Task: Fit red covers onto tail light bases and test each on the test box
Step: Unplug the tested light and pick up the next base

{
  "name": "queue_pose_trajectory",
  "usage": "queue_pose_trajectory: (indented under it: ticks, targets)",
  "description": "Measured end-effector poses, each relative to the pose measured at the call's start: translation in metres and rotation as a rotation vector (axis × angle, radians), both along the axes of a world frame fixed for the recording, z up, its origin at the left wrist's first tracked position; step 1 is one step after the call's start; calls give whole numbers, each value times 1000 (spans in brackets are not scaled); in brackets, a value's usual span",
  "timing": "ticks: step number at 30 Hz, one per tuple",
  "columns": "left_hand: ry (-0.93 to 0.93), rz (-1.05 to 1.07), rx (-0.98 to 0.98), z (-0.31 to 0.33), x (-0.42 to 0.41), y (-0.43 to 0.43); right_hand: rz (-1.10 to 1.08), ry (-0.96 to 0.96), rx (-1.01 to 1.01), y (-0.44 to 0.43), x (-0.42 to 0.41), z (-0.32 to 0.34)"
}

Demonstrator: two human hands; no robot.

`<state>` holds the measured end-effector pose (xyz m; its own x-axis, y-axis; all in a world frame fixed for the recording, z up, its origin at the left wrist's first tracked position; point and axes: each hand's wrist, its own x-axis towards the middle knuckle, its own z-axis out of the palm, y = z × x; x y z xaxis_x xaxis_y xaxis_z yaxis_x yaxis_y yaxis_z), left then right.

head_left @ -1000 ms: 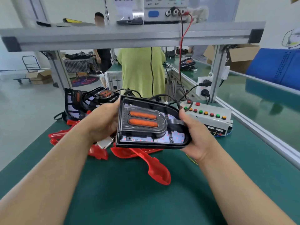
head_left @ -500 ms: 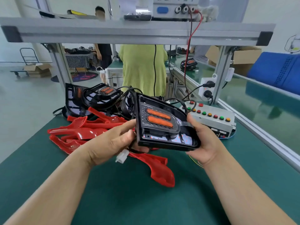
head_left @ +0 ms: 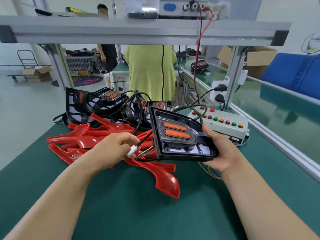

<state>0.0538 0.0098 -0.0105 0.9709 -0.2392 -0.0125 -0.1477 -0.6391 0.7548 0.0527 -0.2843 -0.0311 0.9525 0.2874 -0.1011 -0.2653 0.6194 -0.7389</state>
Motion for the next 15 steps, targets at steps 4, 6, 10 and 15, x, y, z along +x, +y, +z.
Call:
queue_pose_trajectory:
  ticks: [4, 6, 10, 15]
  targets:
    - [-115, 4, 69, 3, -3, 5, -23, 14, 0, -1, -1, -1]
    - [-144, 17, 67, 4, -4, 8, -31, 17, -2, -2, -1, -1]
    - [-305, -41, 148, 6, -6, 8, -35, 17, -19, -5, 0, -1]
    - [-329, -198, 292, 13, -13, 0, -45, 48, -45, -10, -1, -3]
